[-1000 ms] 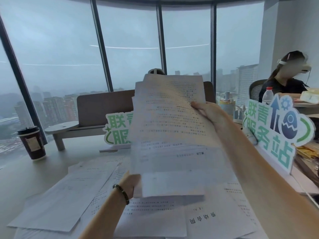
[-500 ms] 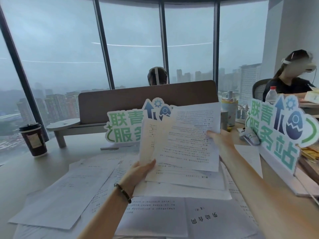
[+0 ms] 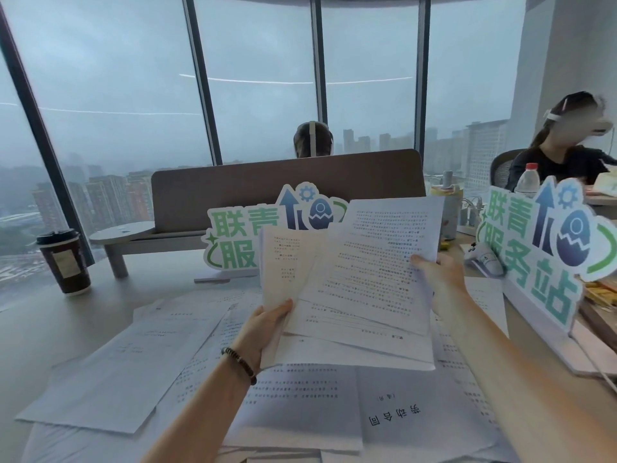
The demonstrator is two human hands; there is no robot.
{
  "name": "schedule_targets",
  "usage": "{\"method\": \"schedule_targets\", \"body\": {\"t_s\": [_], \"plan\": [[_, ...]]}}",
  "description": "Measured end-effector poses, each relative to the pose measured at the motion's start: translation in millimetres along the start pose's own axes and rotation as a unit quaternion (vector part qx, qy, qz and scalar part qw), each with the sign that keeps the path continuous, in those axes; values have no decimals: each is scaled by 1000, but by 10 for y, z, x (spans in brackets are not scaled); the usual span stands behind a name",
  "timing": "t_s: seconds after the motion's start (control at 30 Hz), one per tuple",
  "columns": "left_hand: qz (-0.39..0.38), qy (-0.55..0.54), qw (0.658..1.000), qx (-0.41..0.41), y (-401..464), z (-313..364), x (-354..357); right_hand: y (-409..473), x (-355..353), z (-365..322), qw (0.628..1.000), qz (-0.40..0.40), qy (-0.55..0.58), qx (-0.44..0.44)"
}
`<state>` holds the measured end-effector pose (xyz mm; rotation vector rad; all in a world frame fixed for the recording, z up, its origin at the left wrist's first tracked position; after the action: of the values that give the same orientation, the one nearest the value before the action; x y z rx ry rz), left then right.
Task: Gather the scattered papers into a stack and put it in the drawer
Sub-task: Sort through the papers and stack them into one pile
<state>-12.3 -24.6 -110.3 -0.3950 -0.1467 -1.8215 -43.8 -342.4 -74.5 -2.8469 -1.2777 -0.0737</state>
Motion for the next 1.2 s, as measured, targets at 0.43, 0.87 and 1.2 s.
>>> {"method": "schedule_targets", "body": {"t_s": [0.43, 0.87, 1.2], "plan": [[68, -34, 996, 44, -10, 8, -70, -136, 93, 142, 995, -67, -24, 68], [-18, 46, 999, 15, 7, -69, 24, -158, 251, 261, 989, -129, -49, 53], [-86, 110, 989, 44, -36, -65, 95, -329, 422, 221, 987, -157, -40, 16]]}}
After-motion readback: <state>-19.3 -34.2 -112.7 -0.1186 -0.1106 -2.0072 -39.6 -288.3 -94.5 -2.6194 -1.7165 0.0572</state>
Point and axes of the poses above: each hand's wrist, its own y-axis towards the middle knuckle, its own x-axis out of the palm, z = x × y, the point moved 4 cm from there along y, towards the middle knuckle, and after that the axes turned 7 degrees about -y, right-handed, at the moved point
